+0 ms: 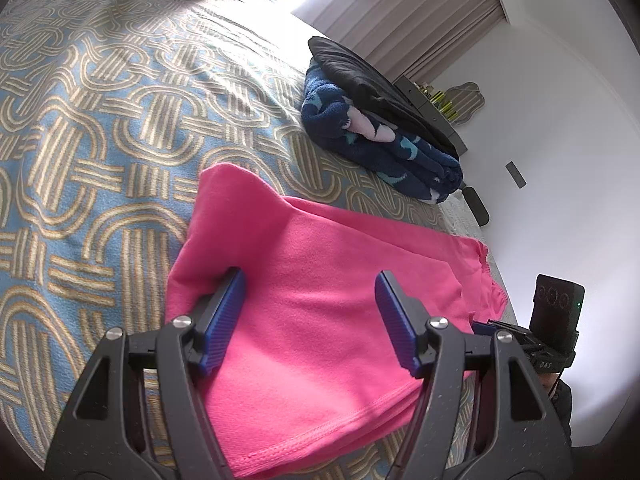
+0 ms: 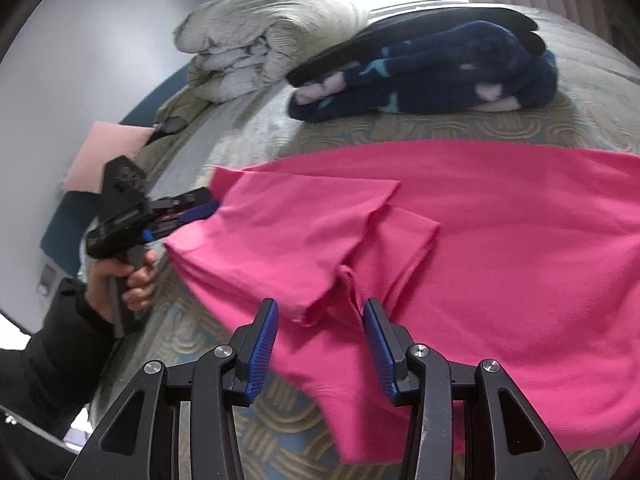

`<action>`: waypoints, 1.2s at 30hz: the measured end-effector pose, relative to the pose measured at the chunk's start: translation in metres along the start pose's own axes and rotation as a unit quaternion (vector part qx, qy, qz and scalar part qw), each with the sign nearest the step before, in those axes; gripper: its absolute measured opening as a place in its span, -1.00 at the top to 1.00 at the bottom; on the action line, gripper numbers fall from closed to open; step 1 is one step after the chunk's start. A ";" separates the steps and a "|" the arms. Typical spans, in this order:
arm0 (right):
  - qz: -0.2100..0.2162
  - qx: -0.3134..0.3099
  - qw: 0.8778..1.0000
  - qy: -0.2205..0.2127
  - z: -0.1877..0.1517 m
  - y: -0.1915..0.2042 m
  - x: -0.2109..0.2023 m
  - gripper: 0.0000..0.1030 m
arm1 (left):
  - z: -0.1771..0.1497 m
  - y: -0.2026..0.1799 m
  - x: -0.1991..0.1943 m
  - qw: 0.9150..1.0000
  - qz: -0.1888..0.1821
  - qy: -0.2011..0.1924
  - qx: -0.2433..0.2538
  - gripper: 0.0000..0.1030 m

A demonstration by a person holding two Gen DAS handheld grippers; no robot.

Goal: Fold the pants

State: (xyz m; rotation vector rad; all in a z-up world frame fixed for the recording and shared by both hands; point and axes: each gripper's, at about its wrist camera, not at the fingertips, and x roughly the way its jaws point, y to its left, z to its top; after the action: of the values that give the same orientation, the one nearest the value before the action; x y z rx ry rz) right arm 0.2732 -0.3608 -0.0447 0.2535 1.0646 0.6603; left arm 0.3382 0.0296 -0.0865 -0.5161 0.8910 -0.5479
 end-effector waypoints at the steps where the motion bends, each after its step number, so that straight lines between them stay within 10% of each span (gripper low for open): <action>1: 0.003 -0.001 1.000 -0.005 0.000 0.000 0.000 0.13 | 0.000 0.000 0.000 1.000 0.001 0.000 0.000 -0.31; 5: -0.034 -0.008 0.999 -0.002 0.000 -0.001 0.006 0.90 | 0.000 -0.003 0.000 1.000 0.028 0.002 0.008 -0.12; 9: -0.026 -0.008 1.000 -0.014 -0.001 0.000 0.000 0.93 | 0.001 0.002 -0.002 0.999 0.042 0.002 -0.003 0.17; 29: -0.014 -0.062 0.998 0.026 -0.016 0.001 -0.023 0.98 | 0.003 -0.009 0.001 0.996 0.086 0.016 0.021 0.17; 36: -0.037 -0.123 0.992 -0.006 -0.003 0.021 -0.029 0.70 | 0.003 -0.009 0.002 0.996 0.085 0.017 0.021 0.17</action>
State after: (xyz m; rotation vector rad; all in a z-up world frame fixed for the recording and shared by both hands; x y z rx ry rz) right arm 0.2538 -0.3626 -0.0152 0.0044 0.9664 0.7136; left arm 0.3396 0.0225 -0.0806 -0.3901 0.9438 -0.4204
